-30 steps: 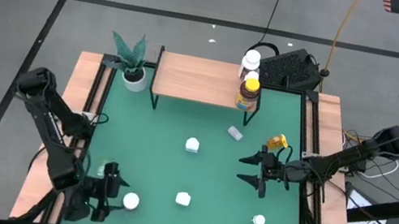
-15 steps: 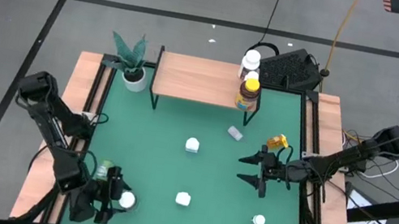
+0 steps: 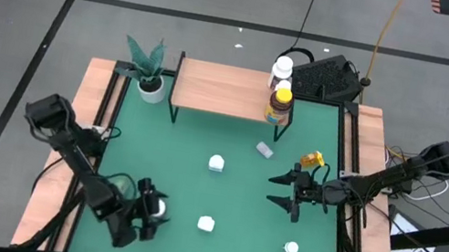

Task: Pick and place medicine bottles onto shelf by color
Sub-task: Put the green white medicine bottle on the shelf

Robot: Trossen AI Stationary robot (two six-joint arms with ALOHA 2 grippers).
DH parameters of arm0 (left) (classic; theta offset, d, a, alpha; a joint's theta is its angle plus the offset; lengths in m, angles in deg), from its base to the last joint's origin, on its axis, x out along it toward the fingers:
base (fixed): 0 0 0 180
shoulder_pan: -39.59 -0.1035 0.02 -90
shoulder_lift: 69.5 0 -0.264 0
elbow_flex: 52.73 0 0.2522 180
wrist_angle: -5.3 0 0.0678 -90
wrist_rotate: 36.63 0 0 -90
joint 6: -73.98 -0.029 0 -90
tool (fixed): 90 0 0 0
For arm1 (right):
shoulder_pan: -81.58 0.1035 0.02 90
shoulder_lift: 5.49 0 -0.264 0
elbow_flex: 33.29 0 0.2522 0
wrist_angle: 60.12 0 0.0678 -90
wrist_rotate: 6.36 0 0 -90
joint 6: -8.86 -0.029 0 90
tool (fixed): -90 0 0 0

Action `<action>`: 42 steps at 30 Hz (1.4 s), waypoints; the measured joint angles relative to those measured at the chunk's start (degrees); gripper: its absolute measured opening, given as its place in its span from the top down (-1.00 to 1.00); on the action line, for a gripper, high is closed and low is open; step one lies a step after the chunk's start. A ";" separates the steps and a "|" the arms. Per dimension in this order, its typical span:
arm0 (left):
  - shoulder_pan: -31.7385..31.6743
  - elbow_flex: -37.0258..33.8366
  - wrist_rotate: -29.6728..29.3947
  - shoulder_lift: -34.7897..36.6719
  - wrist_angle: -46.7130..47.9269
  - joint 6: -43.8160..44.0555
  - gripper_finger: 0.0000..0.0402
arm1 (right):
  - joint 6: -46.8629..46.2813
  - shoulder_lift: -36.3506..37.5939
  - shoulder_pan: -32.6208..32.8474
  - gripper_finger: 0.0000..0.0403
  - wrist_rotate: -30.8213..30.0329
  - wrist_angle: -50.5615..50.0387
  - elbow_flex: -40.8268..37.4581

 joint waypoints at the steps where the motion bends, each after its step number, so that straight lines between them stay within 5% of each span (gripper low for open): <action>1: -0.96 -0.01 -0.10 0.00 -0.04 0.32 -0.75 | 0.01 0.00 0.00 -0.40 0.00 0.00 -0.01; 13: -5.85 0.04 4.46 0.94 -3.40 -8.49 -0.75 | 0.02 0.00 0.00 -0.40 0.02 -0.02 0.02; 22: -4.58 0.15 4.21 1.02 1.48 6.03 -0.75 | 0.03 0.00 0.00 -0.40 0.04 -0.04 0.02; 36: -1.65 0.15 4.50 2.45 7.69 11.44 -0.74 | 0.01 0.00 -0.02 -0.40 -1.20 -0.04 0.02; 42: -0.78 0.08 4.59 2.43 9.94 13.54 -0.43 | -0.14 0.02 -0.02 -0.40 -1.20 -0.10 0.02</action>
